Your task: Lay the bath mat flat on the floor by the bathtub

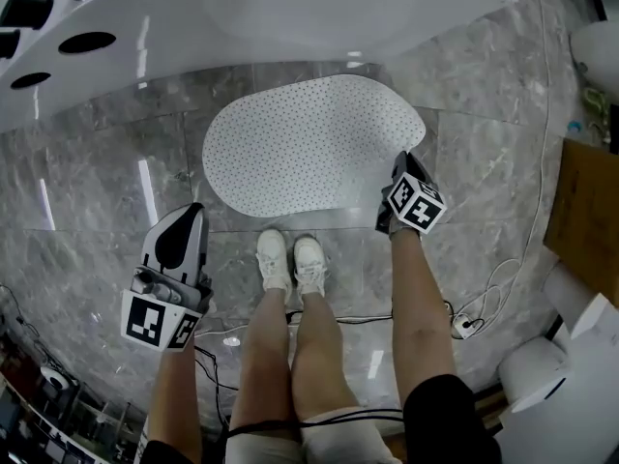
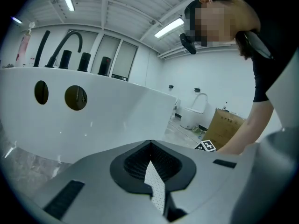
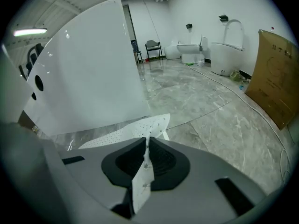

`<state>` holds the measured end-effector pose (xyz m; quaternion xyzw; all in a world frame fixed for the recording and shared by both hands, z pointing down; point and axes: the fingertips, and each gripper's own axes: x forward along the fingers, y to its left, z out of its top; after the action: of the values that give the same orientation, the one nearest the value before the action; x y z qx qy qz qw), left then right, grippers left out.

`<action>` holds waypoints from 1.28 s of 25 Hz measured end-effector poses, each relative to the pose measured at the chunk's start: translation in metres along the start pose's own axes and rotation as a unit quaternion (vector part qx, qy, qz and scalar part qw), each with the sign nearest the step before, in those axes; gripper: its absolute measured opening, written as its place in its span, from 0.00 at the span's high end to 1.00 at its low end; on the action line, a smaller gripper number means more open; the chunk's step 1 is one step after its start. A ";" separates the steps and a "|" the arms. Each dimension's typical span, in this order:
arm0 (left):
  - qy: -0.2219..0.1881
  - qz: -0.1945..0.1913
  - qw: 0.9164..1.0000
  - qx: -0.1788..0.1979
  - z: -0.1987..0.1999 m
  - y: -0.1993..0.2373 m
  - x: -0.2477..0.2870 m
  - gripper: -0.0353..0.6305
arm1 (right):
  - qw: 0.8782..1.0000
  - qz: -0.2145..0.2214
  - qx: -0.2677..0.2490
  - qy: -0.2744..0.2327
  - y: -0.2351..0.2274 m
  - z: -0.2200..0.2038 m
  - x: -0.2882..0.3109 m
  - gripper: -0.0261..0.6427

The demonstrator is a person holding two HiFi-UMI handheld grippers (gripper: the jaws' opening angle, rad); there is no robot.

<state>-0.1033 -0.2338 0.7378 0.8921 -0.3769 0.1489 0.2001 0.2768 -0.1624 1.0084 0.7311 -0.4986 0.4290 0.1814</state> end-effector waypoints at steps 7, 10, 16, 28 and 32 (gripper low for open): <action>-0.005 -0.002 1.000 0.011 -0.037 0.018 0.039 0.93 | 0.999 -0.021 -0.031 0.013 -0.029 -0.033 0.040 0.90; -0.014 -0.010 1.000 0.014 -0.046 0.021 0.055 0.93 | 0.998 -0.037 -0.054 0.026 -0.038 -0.045 0.059 0.90; -0.019 -0.027 0.999 0.022 -0.057 0.019 0.075 0.93 | 0.987 -0.048 -0.147 0.042 -0.041 -0.068 0.072 0.90; -0.015 -0.037 0.999 0.023 -0.062 0.027 0.088 0.93 | 0.983 -0.161 -0.062 0.063 -0.104 -0.081 0.064 0.85; -0.019 -0.036 0.999 0.018 -0.045 0.018 0.081 0.93 | 0.990 -0.131 -0.053 0.026 -0.089 -0.061 0.041 0.87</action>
<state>-0.0671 -0.2734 0.8149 0.9114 -0.3452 0.1310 0.1818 0.3343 -0.1048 1.0906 0.7680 -0.4160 0.3932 0.2873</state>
